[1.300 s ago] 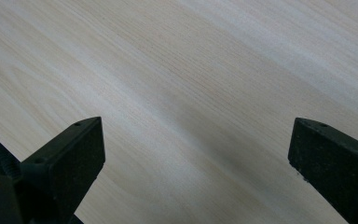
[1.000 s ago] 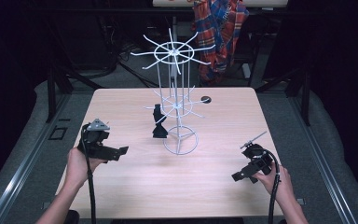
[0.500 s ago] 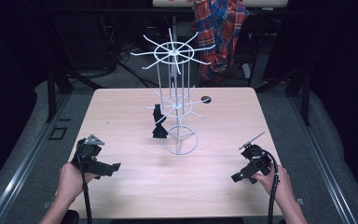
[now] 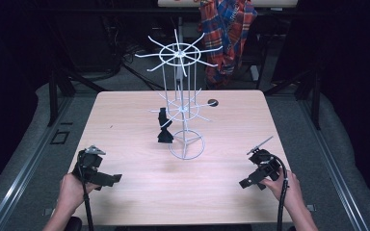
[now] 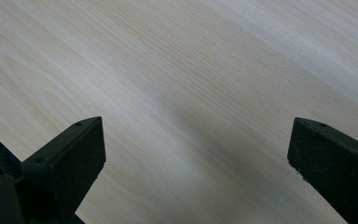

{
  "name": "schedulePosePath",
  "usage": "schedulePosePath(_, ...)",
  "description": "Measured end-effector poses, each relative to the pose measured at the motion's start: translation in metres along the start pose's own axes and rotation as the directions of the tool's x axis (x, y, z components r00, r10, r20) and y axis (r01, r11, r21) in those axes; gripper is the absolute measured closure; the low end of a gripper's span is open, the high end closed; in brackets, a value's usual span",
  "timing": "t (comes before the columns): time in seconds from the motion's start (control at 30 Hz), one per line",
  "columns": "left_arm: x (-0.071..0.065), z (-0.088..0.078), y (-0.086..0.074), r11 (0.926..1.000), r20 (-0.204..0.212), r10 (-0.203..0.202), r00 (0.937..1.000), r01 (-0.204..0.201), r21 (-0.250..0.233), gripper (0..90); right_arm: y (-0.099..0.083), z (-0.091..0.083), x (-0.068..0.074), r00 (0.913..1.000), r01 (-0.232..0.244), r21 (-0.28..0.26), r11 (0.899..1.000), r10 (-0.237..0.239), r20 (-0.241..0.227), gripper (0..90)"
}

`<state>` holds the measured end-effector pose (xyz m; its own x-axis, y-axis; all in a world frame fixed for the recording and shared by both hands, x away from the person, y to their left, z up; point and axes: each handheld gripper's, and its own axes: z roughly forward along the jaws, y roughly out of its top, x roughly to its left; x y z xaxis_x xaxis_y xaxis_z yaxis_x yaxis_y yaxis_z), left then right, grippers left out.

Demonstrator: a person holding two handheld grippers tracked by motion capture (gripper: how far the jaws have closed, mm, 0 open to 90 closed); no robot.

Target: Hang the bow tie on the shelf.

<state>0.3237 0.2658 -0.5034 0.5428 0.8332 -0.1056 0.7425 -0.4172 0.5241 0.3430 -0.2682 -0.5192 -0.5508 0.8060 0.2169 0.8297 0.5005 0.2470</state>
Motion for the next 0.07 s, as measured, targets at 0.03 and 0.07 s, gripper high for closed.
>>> schedulePosePath(0.03,0.0003,0.0002,0.0000,1.0000,-0.001,-0.005,1.0000,0.005,-0.001,0.2,-0.0001,0.0001,0.0000,1.0000,0.000,0.000,1.000,0.000,0.001,4.1)
schedulePosePath(0.07,0.0008,-0.0001,0.0004,1.0000,0.000,-0.006,1.0000,0.006,-0.003,0.2,0.0000,-0.0005,-0.0004,1.0000,0.004,0.010,1.000,-0.004,0.005,4.1)
